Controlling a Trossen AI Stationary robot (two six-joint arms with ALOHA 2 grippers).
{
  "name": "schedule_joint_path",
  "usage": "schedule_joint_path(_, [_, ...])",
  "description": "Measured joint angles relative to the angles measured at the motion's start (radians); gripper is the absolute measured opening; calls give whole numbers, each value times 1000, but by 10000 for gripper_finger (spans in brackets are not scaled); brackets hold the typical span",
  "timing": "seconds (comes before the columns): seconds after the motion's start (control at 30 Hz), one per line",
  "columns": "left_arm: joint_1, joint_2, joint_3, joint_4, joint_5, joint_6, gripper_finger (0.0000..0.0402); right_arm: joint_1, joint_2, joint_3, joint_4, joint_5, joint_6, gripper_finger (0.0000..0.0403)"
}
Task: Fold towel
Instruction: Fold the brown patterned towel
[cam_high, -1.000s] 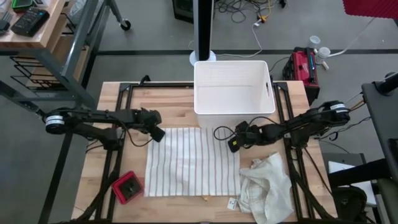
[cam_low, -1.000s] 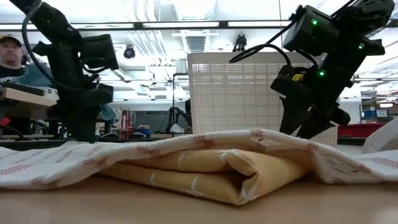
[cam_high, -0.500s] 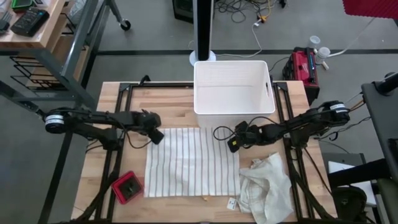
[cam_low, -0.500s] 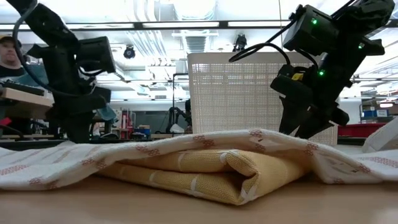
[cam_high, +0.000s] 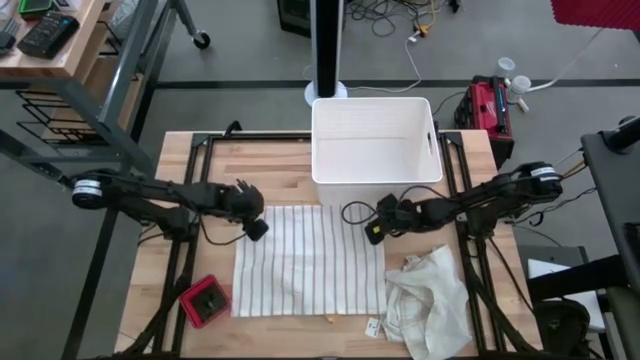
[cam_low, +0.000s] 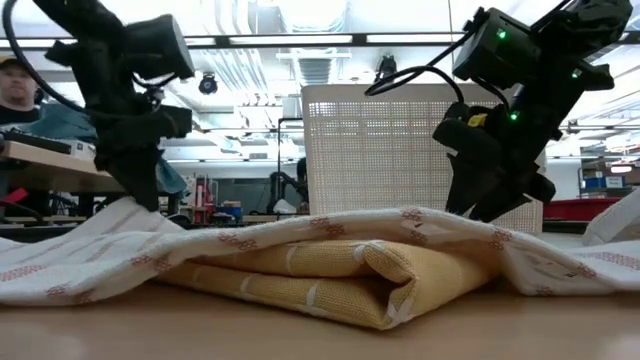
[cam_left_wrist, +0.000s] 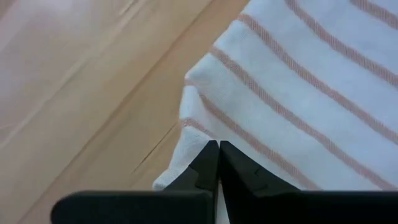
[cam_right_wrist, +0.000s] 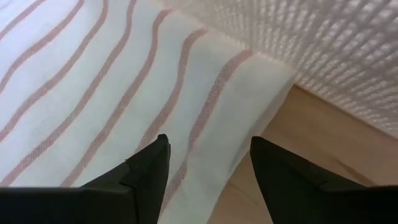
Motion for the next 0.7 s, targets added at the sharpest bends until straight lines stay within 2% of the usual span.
schedule_joint_path(0.13, [-41, 0, 55, -161, -68, -41, 1, -15, 10, 0, -2, 0, 0, 216])
schedule_joint_path(0.23, [-54, 0, 95, -227, -83, -50, 1, -23, 30, 0, -3, -2, 1, 212])
schedule_joint_path(0.5, [-55, -1, 112, -232, -141, -20, 4, -30, 37, 0, 7, -27, 3, 217])
schedule_joint_path(0.7, [-48, -1, 51, -211, -149, -24, 58, -30, 36, 0, 8, -27, 0, 224])
